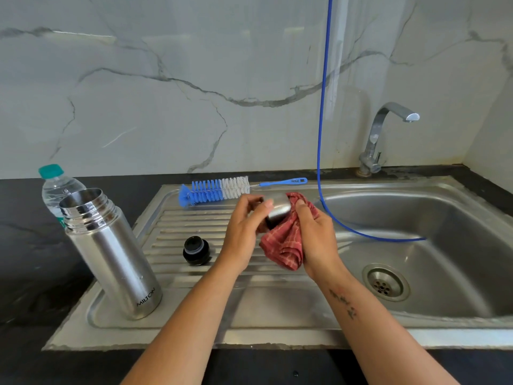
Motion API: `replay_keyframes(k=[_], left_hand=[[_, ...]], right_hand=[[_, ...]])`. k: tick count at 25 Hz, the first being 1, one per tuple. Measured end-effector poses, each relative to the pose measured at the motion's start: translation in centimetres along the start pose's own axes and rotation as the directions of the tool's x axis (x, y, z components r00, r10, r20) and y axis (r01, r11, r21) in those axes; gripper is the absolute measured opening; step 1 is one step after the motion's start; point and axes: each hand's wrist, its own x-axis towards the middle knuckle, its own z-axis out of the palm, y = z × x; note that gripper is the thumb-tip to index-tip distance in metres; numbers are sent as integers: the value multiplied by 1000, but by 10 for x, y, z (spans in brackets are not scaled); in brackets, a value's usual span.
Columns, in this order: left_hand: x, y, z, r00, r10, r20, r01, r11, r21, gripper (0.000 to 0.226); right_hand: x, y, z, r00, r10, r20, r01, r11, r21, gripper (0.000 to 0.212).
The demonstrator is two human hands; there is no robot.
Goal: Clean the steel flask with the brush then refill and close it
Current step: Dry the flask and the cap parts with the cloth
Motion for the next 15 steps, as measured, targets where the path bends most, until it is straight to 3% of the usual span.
replay_keyframes(k=[3,6,8,10,13,15], left_hand=[[6,7,-7,992,-55,-110,52,998,-29,30],[3,8,-11,985,-168,34,155,958,240,44],[1,8,-9,968,-219,118,183,948,262,43],[3,11,-9,968,-233,97,218,965,146,40],[6,17,-14,952,-304,-39,298,948,-109,35],[7,20,-15,929,-361,-77,334,912,-239,30]], right_hand=[[-3,-2,0,1000,-23,6,23,1000,-19,26],[-2,-6,-2,998,-66,-19,66,998,-2,27],[-2,-4,-1,991,-131,-37,127,987,-101,22],[-3,-2,-1,985,-160,-57,152,980,-126,12],[-5,-7,-3,991,-122,-55,121,993,-9,26],[-10,-11,-3,974,-224,-41,220,973,-75,22]])
